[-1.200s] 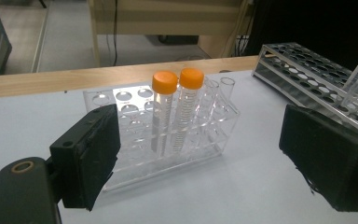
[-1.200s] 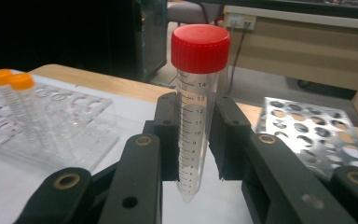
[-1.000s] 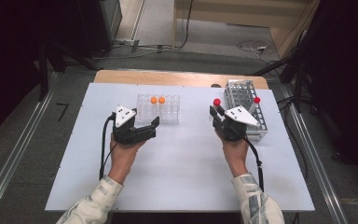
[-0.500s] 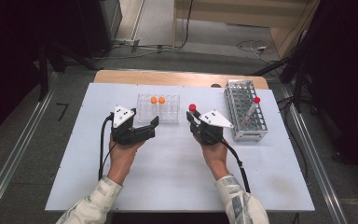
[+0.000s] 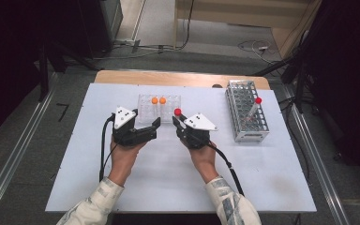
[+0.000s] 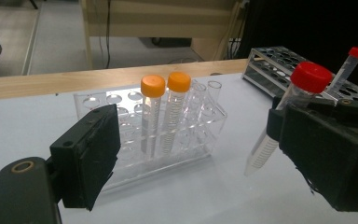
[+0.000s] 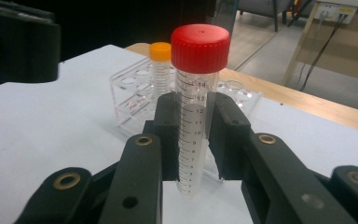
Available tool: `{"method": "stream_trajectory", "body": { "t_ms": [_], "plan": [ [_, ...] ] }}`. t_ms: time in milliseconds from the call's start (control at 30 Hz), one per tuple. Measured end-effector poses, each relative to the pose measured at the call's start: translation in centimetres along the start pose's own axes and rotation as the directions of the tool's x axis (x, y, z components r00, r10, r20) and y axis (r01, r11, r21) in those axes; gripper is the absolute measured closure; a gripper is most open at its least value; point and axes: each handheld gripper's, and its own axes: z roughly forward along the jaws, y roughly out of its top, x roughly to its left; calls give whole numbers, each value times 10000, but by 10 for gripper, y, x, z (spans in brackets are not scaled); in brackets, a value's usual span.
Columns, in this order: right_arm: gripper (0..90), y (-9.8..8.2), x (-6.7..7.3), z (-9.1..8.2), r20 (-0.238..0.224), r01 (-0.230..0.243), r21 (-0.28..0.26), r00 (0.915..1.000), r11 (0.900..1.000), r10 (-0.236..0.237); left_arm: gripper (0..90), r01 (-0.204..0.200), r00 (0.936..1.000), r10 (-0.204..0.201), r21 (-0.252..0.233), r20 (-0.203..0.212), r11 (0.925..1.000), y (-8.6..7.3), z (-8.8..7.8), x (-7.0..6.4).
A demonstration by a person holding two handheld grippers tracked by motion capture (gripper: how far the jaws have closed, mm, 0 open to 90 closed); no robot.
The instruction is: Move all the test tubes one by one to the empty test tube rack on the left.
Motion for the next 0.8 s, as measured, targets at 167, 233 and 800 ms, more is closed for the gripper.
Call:
{"method": "stream_trajectory", "body": {
  "t_ms": [167, 233, 800],
  "plan": [
    [714, 0, 9, 4, -189, 1, 36, 9998, 10000, 0, 133, -48, 10000, 48, 4, 77, 10000, 0, 0, -1],
    [714, 0, 14, 7, -298, 58, 34, 9995, 10000, -57, 136, -46, 9999, 46, -7, 94, 10000, 0, 1, -3],
    [714, 1, 49, 22, -967, 264, 117, 9950, 9996, -252, 486, -869, 9954, 879, -271, 379, 9958, -3, -3, -10]
  ]
}}
